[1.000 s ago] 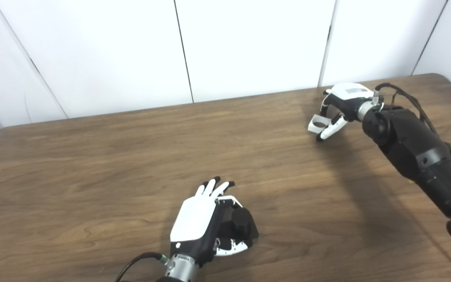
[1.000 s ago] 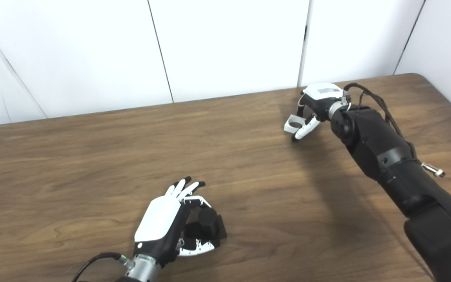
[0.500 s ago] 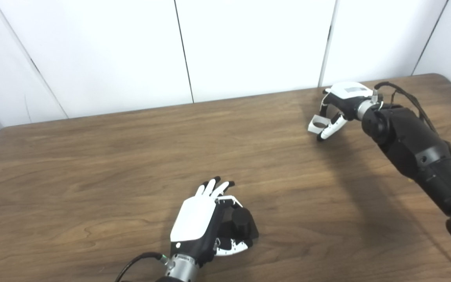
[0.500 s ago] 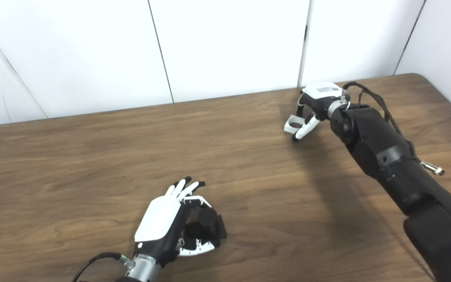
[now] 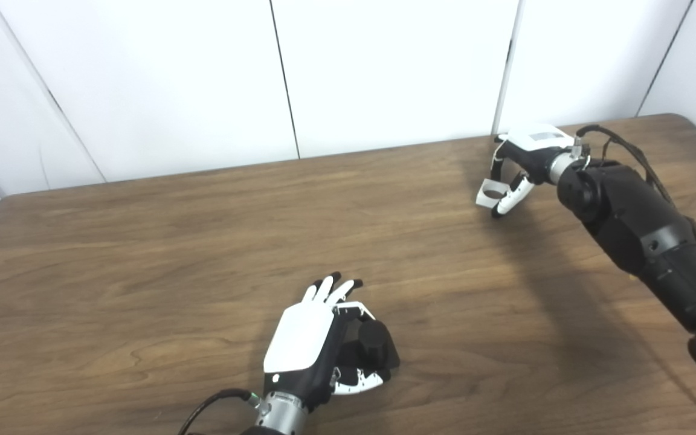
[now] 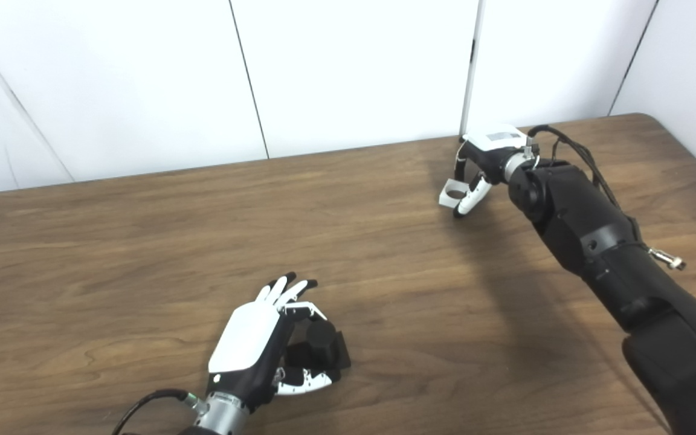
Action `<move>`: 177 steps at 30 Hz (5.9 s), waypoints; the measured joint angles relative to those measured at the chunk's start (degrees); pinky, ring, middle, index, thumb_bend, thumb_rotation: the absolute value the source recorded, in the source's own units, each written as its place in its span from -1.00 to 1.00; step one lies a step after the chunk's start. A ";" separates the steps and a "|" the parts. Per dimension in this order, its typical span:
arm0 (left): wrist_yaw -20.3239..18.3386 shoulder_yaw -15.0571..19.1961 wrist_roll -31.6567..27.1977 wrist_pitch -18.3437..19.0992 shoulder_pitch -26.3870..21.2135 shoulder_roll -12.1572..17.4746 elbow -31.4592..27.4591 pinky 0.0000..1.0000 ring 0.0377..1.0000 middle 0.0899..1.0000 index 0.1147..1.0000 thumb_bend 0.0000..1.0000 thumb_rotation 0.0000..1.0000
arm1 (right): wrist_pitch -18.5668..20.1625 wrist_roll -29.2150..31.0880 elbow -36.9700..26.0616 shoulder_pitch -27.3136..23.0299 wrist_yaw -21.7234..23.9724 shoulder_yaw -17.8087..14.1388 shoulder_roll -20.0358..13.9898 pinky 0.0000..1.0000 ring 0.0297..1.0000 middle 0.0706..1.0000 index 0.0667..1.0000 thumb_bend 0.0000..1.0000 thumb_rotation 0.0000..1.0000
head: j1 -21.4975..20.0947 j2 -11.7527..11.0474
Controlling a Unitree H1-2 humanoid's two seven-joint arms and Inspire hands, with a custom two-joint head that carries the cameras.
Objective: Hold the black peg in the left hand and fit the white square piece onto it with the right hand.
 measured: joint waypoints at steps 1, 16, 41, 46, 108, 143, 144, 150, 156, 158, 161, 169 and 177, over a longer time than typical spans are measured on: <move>0.02 -0.01 0.00 0.00 0.00 0.00 0.02 1.00 1.00 0.83 -0.16 0.05 -0.86 | -0.27 0.18 -0.03 0.00 -0.23 -0.03 0.00 1.00 1.00 0.92 -0.08 0.07 -0.70 | 0.00 0.00; 0.01 -0.08 0.29 0.01 -0.05 -0.04 0.06 1.00 1.00 0.83 -0.15 0.04 -0.86 | -1.17 -0.03 -0.13 -0.01 -0.47 0.11 -0.01 1.00 1.00 0.89 -0.09 0.05 -0.70 | 0.09 0.18; 0.57 -0.29 0.60 -0.01 -0.05 -0.28 0.36 1.00 1.00 0.83 -0.16 0.05 -0.86 | -2.49 -2.44 -6.35 2.41 -0.30 0.55 -0.64 1.00 1.00 0.90 -0.09 0.05 -0.69 | 4.57 0.70; 1.29 -0.47 0.61 0.00 -0.14 -0.49 0.82 1.00 1.00 0.83 -0.16 0.05 -0.86 | -3.13 -2.91 -8.56 3.47 -0.01 0.54 -0.86 1.00 1.00 0.90 -0.09 0.05 -0.69 | 5.80 1.14; 1.04 -0.60 1.90 3.11 -4.03 -3.16 4.37 1.00 1.00 0.85 -0.16 0.05 -0.86 | -10.48 -3.94 -43.10 10.32 16.63 -3.10 -2.75 1.00 1.00 0.87 -0.09 0.05 -0.69 | 9.67 9.58; 2.50 -1.52 2.69 4.50 -5.48 -4.25 6.37 1.00 1.00 0.83 -0.17 0.05 -0.85 | -11.05 2.65 -54.73 11.56 27.39 -7.04 -2.04 1.00 1.00 0.84 -0.09 0.05 -0.68 | 10.90 11.60; 2.46 -1.53 2.76 4.52 -5.49 -4.25 6.37 1.00 1.00 0.83 -0.16 0.05 -0.85 | -11.09 2.80 -54.76 11.56 27.40 -7.01 -1.88 1.00 1.00 0.84 -0.09 0.05 -0.68 | 10.90 11.60; 2.20 -1.65 3.28 4.55 -5.54 -4.25 6.34 1.00 1.00 0.83 -0.16 0.05 -0.85 | -11.26 2.81 -54.77 11.57 27.42 -6.46 -0.27 1.00 1.00 0.83 -0.09 0.05 -0.69 | 11.07 11.87; 1.83 -1.64 3.63 4.74 -5.58 -4.49 6.25 1.00 1.00 0.84 -0.16 0.05 -0.85 | -11.39 2.82 -55.52 11.58 28.03 -5.79 -0.07 1.00 1.00 0.84 -0.09 0.05 -0.69 | 11.25 11.87; 1.64 -1.65 3.81 4.90 -5.57 -4.50 6.15 1.00 1.00 0.83 -0.16 0.05 -0.85 | -11.82 2.70 -55.61 11.59 28.02 -5.34 0.10 1.00 1.00 0.84 -0.09 0.05 -0.69 | 11.16 11.87; 1.61 -1.66 4.04 4.90 -5.58 -4.49 6.12 1.00 1.00 0.84 -0.16 0.05 -0.85 | -12.67 2.22 -55.61 11.71 28.02 -4.36 0.92 1.00 1.00 0.83 -0.09 0.05 -0.68 | 11.34 11.69; 1.63 -1.46 4.00 4.90 -5.60 -4.50 6.13 1.00 1.00 0.83 -0.16 0.05 -0.86 | -12.85 2.08 -55.70 12.39 28.51 -3.81 2.52 1.00 1.00 0.84 -0.09 0.05 -0.69 | 11.69 11.87; 1.29 -1.36 4.00 4.90 -5.80 -4.44 6.13 1.00 1.00 0.83 -0.16 0.05 -0.85 | -12.65 2.33 -57.02 12.57 31.02 -3.38 4.00 1.00 1.00 0.86 -0.09 0.05 -0.69 | 11.69 11.51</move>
